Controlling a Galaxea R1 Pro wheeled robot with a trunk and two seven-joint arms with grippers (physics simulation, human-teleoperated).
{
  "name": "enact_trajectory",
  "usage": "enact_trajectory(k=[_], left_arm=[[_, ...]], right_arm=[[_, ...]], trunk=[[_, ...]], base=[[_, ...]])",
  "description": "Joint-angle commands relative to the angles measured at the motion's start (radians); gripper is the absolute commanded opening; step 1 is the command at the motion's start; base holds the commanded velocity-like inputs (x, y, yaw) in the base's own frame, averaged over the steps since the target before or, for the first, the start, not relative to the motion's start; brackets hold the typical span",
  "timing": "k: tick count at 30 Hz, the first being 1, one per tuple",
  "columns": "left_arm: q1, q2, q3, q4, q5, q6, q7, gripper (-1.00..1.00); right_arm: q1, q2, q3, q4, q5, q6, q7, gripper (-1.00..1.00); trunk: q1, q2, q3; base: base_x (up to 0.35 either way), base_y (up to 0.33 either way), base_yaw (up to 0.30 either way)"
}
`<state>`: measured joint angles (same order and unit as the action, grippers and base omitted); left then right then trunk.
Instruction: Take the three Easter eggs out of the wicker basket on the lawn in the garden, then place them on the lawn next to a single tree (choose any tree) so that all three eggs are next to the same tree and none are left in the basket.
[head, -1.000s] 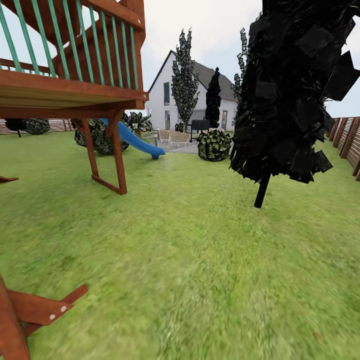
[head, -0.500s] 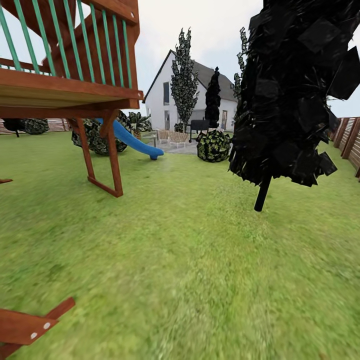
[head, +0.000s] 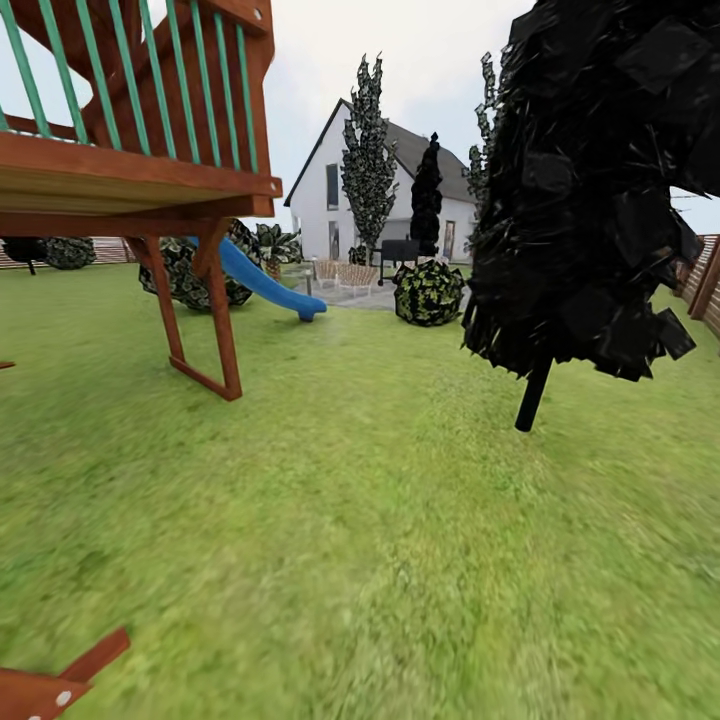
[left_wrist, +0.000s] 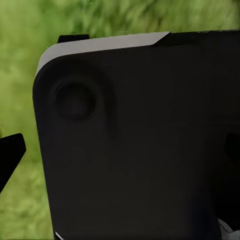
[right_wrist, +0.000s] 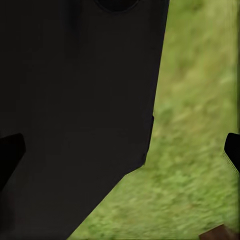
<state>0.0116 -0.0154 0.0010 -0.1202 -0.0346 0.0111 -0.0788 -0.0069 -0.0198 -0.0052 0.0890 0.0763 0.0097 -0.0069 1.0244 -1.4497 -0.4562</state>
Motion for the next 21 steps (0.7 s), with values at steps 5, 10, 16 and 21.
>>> enact_trajectory(k=[5,10,16,21], left_arm=[[0.001,0.0,0.001,-0.003,-0.004,0.001,-0.002,1.0],[0.001,0.0,0.0,-0.001,-0.004,0.001,-0.002,1.0],[0.001,0.0,-0.001,-0.001,-0.004,0.001,-0.002,1.0],[0.001,0.0,-0.001,-0.001,-0.004,0.001,-0.002,1.0]], right_arm=[[-0.001,0.0,-0.001,0.001,0.008,0.001,-0.001,1.0],[-0.001,0.0,-0.001,0.001,0.008,0.001,-0.001,1.0],[-0.001,0.0,-0.001,0.001,0.008,0.001,-0.001,1.0],[-0.001,0.0,-0.001,0.001,0.008,0.001,-0.001,1.0]], trunk=[[0.001,0.0,-0.001],[0.001,0.0,-0.001],[0.001,0.0,-0.001],[0.001,0.0,-0.001]], base=[[0.328,0.082,0.0],[0.328,0.118,0.0],[0.328,0.132,0.0],[0.328,0.133,0.0]])
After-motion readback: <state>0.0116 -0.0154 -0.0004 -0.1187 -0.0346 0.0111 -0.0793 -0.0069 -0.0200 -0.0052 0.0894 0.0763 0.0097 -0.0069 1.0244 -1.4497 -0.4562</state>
